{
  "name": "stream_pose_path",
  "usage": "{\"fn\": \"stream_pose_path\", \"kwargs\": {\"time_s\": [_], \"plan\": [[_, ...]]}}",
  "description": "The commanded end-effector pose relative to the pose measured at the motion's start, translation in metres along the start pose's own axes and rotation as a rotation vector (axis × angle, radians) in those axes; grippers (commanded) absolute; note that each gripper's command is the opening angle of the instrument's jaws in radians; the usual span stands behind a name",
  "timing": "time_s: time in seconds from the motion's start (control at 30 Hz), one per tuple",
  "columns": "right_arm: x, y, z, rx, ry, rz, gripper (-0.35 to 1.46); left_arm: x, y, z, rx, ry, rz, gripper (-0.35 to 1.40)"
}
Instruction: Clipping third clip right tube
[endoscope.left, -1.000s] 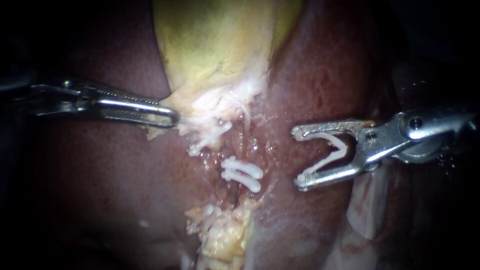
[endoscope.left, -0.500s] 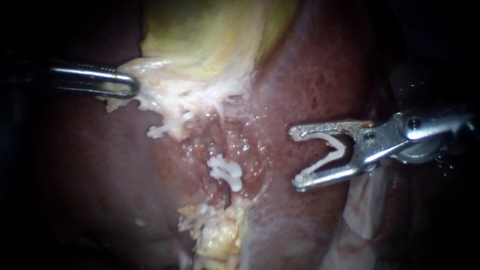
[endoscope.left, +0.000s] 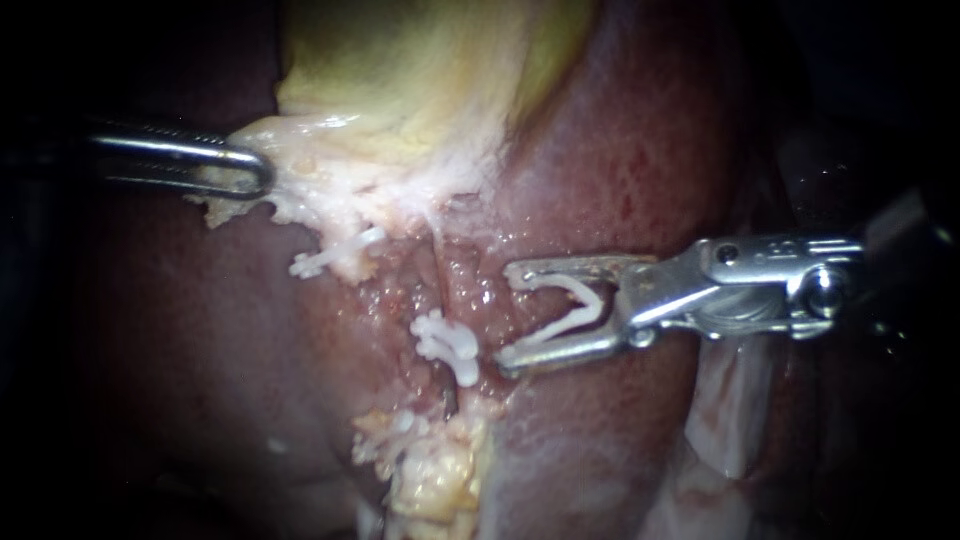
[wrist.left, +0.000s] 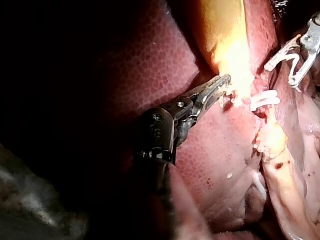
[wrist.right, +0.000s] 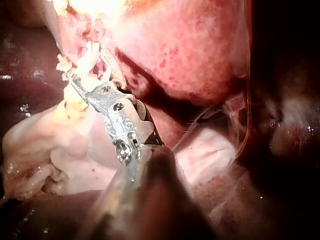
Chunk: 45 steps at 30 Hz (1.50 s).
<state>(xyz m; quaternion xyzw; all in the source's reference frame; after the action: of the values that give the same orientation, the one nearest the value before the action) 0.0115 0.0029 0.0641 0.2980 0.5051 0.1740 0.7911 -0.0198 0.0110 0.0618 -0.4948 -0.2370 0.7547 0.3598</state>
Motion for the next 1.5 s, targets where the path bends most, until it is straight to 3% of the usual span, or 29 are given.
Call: {"fn": "stream_pose_path", "kwargs": {"time_s": [0.03, 0.17, 0.37, 0.77, 0.97, 1.17, 1.4, 1.5], "plan": [[-0.0003, 0.0003, 0.0005, 0.003, 0.008, 0.012, 0.50, 0.0000, 0.0000, 0.0000, 0.000, 0.000, 0.001, -0.35], [-0.0006, 0.0013, 0.0020, 0.016, 0.044, 0.060, 0.50, 0.0000, 0.0000, 0.0001, 0.001, 0.000, 0.001, -0.35], [0.0000, 0.0026, 0.0036, 0.020, 0.089, 0.119, 0.50, -0.0001, 0.0000, 0.0001, 0.001, 0.000, 0.001, -0.35], [0.0008, 0.0037, 0.0066, 0.027, 0.139, 0.169, 0.50, -0.0001, 0.0000, 0.0002, 0.001, 0.000, 0.001, -0.35], [0.0010, 0.0033, 0.0066, 0.084, 0.207, 0.183, 0.50, -0.0001, -0.0001, 0.0002, 0.001, 0.000, 0.001, -0.35], [0.0016, 0.0025, 0.0061, 0.167, 0.244, 0.198, 0.50, -0.0002, -0.0001, 0.0003, 0.001, 0.000, 0.002, -0.35], [0.0029, 0.0018, 0.0054, 0.240, 0.284, 0.202, 0.48, -0.0002, -0.0001, 0.0002, 0.001, 0.000, 0.002, -0.35], [0.0038, 0.0019, 0.0051, 0.243, 0.306, 0.214, 0.47, -0.0002, -0.0001, 0.0003, 0.001, 0.000, 0.002, -0.35]]}}
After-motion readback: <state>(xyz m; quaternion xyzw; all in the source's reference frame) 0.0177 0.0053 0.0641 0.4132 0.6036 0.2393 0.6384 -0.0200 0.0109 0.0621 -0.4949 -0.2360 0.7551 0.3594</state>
